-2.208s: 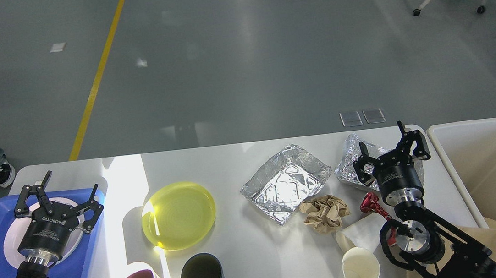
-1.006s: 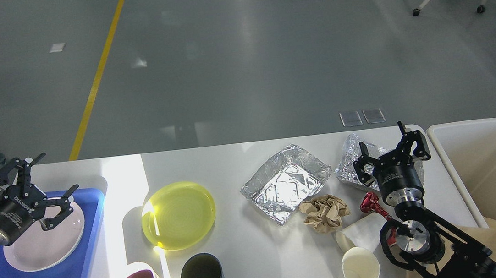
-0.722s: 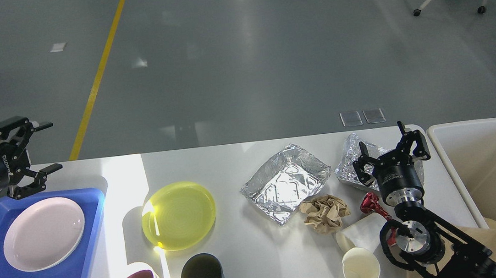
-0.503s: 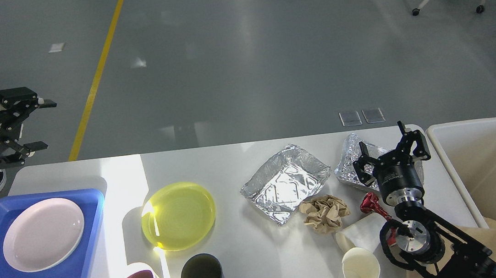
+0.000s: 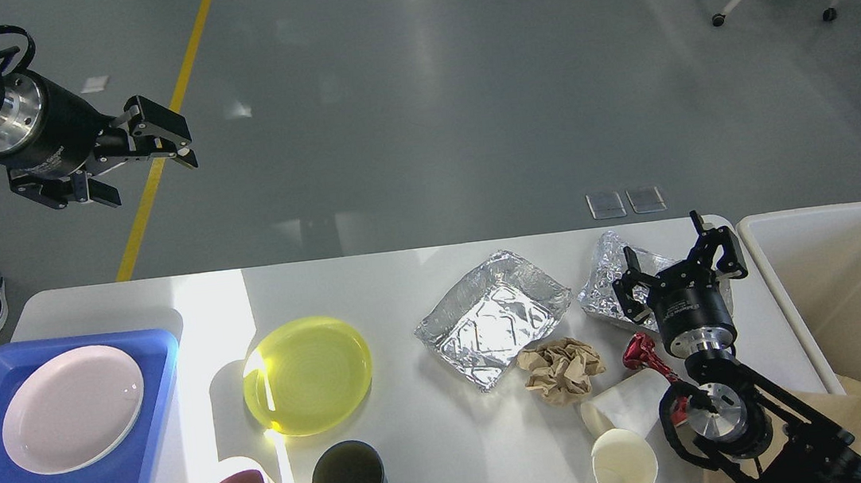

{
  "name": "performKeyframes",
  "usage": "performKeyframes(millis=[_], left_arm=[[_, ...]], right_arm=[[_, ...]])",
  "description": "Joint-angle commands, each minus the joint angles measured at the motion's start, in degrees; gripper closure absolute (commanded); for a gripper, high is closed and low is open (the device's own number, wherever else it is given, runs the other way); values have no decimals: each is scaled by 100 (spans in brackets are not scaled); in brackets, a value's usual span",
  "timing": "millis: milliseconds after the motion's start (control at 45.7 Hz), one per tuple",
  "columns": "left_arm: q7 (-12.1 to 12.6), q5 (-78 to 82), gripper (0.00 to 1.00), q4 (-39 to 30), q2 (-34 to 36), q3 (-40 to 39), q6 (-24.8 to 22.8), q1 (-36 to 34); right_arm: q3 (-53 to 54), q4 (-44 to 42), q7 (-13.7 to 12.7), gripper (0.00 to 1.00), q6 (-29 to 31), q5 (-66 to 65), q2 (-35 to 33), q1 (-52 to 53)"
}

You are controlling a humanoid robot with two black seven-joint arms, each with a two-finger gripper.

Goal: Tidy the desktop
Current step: 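Move the left gripper down toward the dark green mug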

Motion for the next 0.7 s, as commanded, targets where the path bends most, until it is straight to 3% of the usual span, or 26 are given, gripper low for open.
performKeyframes(millis=[0, 197, 394, 481, 612, 678], left_arm=[[-25, -1, 0, -432, -483, 266, -36, -535], [-25, -80, 0, -898, -1187, 381, -633, -1300], [28, -976, 1, -2497, -1696, 477, -669, -2583], [238, -1336, 6, -2849, -1925, 565, -652, -2935], [959, -2136, 12, -3306, -2320, 679, -625, -3278], [1039, -2269, 11, -3395, -2374, 706, -625, -3375]], right_arm=[[0, 0, 0, 0, -1, -1, 1, -3], [0, 0, 0, 0, -1, -1, 1, -3], [0, 0, 0, 0, -1, -1, 1, 6], [0, 0, 0, 0, -1, -1, 1, 6], [0, 0, 0, 0, -1, -1, -8, 6], [0, 0, 0, 0, -1, -1, 1, -3]])
